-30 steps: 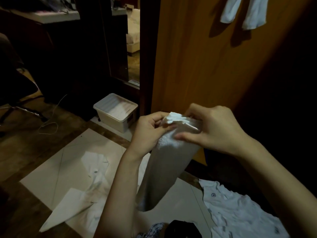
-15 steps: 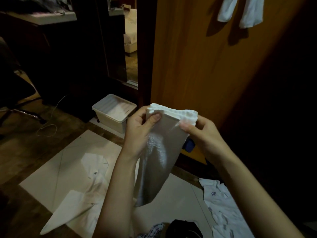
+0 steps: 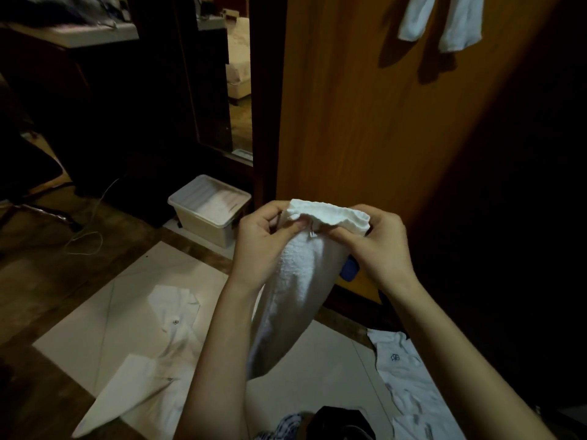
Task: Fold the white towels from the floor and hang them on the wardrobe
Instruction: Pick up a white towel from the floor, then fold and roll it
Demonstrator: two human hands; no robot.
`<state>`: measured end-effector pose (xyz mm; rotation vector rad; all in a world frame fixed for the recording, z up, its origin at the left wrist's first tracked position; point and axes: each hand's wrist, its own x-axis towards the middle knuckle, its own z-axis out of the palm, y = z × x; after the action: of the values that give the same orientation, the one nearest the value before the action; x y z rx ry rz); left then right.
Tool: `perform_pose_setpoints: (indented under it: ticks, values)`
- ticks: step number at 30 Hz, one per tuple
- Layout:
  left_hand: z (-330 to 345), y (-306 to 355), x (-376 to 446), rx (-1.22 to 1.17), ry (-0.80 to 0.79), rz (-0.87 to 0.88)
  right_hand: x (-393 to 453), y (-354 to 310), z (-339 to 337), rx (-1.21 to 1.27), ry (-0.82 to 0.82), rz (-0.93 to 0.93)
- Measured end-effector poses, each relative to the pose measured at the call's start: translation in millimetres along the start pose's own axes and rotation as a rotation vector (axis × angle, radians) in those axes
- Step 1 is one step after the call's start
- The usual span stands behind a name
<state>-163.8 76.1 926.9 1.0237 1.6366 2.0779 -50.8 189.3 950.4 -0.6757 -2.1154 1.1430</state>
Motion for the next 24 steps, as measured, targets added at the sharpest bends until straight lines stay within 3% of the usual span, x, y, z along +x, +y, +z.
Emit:
perform_pose_setpoints:
  ticks: [3,6,15,20,22,24]
  values:
    - [4,5,0,0.004,0.029,0.02,2,-4,6,-0.175,0.176,-0.166]
    - [9,8,-1,0.088,0.043,0.068,4,-9,11,-0.293,0.226,-0.254]
    - [5,5,-5,0.091,0.038,0.044,5,-16,-3,-0.312,-0.008,-0.292]
    - [10,2,-5,0.064,0.031,0.028,7,-19,-10,-0.402,-0.005,-0.388]
    - [8,3,-4,0.042,0.03,0.022,8,-23,-17,-0.395,-0.16,-0.485]
    - [3,3,-3,0.025,0.022,0.024,9,-31,-27,-0.361,-0.478,-0.54]
